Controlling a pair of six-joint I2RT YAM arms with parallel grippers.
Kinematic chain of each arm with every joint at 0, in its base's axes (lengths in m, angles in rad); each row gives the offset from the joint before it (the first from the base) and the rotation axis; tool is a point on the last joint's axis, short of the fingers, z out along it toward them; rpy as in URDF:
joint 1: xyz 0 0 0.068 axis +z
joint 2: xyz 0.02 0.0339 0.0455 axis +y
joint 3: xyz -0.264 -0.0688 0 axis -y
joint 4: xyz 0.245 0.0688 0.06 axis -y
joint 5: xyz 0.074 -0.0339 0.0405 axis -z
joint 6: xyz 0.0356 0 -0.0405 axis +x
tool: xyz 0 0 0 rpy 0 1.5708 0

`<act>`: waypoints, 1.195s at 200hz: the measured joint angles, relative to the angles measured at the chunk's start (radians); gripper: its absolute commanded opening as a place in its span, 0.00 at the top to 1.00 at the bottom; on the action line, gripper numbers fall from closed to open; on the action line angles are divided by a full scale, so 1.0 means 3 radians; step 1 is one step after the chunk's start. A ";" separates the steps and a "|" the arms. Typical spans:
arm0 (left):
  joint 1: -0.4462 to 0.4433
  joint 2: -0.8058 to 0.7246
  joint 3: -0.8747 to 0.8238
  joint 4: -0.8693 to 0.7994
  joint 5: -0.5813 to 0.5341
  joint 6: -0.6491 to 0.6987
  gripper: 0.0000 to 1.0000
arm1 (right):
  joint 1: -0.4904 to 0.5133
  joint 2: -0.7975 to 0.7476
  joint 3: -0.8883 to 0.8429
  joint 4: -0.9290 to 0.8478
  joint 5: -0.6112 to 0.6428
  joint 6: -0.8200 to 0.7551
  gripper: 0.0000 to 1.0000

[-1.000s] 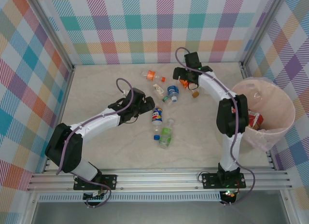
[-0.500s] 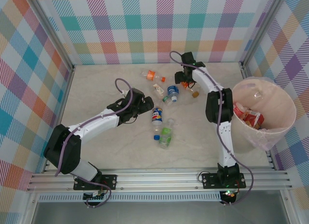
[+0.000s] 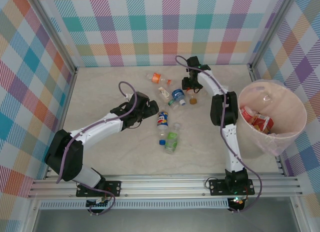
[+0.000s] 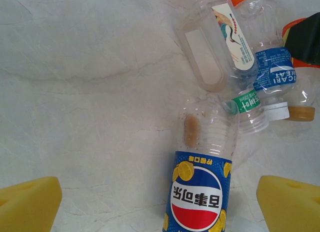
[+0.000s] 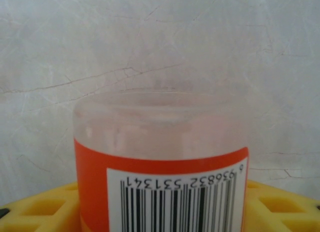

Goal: Put the plastic bottles in the bin

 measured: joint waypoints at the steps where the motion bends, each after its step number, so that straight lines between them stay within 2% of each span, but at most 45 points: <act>1: 0.0000 0.0000 0.0000 -0.0001 0.0000 -0.0001 0.00 | 0.0000 0.0001 0.0000 -0.0001 0.0001 0.0001 0.42; 24: 0.0000 0.0000 0.0000 0.0001 0.0011 0.0000 0.00 | -0.0001 -0.0043 -0.0061 0.0038 -0.0031 0.0019 0.46; 47: 0.0000 0.0001 0.0000 0.0010 0.0057 0.0000 0.00 | -0.0001 -0.0366 -0.0479 0.0153 -0.0070 0.0056 0.48; 96: 0.0001 0.0058 0.0000 0.0131 0.0280 0.0014 0.00 | -0.0001 -0.1770 -0.1460 0.0673 -0.0309 0.0083 0.49; 124: 0.0006 0.0125 0.0000 0.0168 0.0392 0.0028 0.00 | -0.0001 -0.2482 -0.1766 0.0970 -0.0556 0.0081 0.49; 151: 0.0006 0.0127 0.0000 0.0160 0.0417 0.0065 0.00 | -0.0001 -0.2946 -0.1957 0.1086 -0.0689 0.0081 0.50; 204: -0.0032 0.0181 0.0000 0.0075 0.0412 0.0086 0.00 | -0.0001 -0.3686 -0.2299 0.1099 -0.0649 0.0093 0.51; 239: -0.0080 0.0285 0.0008 0.0071 0.0413 0.0080 0.00 | -0.0001 -0.4227 -0.2380 0.0994 -0.0374 0.0070 0.52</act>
